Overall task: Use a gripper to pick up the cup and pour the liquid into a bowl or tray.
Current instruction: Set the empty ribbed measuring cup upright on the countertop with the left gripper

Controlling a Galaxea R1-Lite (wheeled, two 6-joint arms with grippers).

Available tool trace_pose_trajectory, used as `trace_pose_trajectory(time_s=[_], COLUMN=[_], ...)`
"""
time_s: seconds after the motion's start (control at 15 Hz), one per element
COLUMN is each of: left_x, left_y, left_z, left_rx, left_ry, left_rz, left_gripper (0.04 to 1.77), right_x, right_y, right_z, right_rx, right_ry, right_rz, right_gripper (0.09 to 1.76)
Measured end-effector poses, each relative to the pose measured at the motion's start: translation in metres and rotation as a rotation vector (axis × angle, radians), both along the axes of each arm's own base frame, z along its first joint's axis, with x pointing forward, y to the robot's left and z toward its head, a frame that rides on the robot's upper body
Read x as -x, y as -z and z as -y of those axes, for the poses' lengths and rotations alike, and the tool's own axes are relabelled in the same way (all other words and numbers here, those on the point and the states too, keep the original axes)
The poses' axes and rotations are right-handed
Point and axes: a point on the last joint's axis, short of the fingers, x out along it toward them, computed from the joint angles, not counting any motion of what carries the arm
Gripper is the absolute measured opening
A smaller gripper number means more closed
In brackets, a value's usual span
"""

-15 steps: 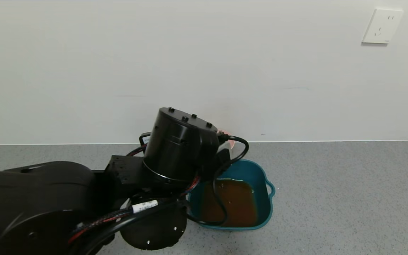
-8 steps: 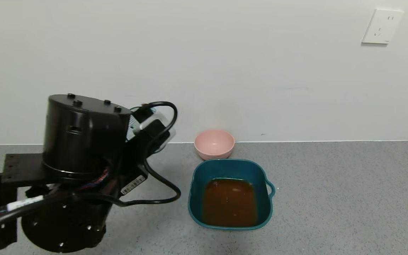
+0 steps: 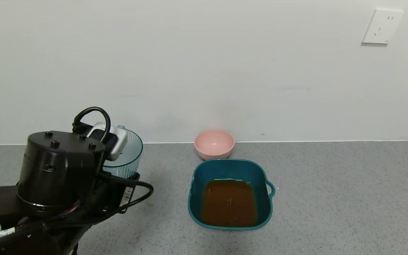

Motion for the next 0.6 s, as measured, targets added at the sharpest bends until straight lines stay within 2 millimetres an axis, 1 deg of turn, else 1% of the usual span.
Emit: trace_pose_trajectory(time_s=[0.2, 0.4, 0.6], left_x=[0.003, 0.008, 0.008], left_y=[0.015, 0.038, 0.056], left_z=[-0.001, -0.005, -0.005], left_rx=[0.16, 0.201, 0.254], left_ry=[0.008, -0.001, 0.006], left_rz=[-0.048, -0.105, -0.05], left_gripper=[1.23, 1.23, 1.23], right_x=[0.0, 0.0, 0.0], right_y=[0.0, 0.0, 0.0], right_z=[0.0, 0.0, 0.0], right_rx=[0.0, 0.0, 0.0], right_ry=[0.0, 0.0, 0.0], right_rz=[0.0, 0.0, 0.0], right_gripper=[1.71, 1.71, 1.71])
